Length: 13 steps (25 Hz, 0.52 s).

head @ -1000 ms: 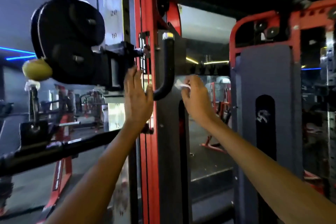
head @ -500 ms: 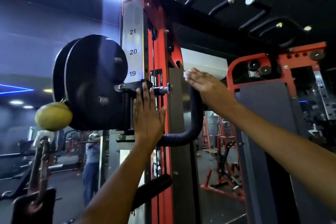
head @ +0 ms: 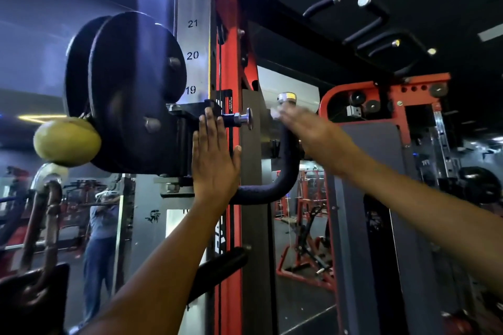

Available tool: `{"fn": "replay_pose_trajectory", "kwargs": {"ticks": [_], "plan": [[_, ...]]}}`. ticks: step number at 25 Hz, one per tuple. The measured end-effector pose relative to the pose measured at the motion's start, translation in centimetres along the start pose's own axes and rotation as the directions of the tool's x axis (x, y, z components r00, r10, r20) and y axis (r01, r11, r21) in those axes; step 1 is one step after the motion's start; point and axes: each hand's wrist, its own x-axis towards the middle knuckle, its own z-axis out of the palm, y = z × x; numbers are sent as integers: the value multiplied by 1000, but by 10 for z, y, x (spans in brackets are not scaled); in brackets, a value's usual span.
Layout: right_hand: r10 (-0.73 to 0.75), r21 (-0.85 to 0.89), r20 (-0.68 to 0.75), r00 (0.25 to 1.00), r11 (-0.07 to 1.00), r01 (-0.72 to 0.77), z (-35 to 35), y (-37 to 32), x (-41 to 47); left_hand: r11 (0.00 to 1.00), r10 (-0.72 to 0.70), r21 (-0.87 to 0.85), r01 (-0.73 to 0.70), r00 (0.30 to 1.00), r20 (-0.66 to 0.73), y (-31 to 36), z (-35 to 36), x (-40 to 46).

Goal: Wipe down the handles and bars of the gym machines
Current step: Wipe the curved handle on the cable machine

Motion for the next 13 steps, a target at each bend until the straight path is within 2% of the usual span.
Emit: {"fn": "replay_pose_trajectory", "kwargs": {"ticks": [2,4,6,9,10,13], "plan": [[101,9,20,995,995,-102,0,18,37,1000,-2,13,2,1000,8,-1,0,1],[134,25,78,988,990,-137,7,11,29,1000,11,16,-12,1000,8,-1,-1,0],[49,12,96,994,999,-50,17,-19,-13,1000,23,2,-23,1000,-6,-1,0,0],[-174,7,120,977,985,174,17,-42,-47,999,22,24,-22,1000,-19,-2,3,-1],[-154,15,87,984,988,153,13,-30,-33,999,23,25,-22,1000,-19,-3,4,0],[91,16,-24,996,996,-90,0,14,26,1000,25,15,-25,1000,-6,-4,4,1]]}}
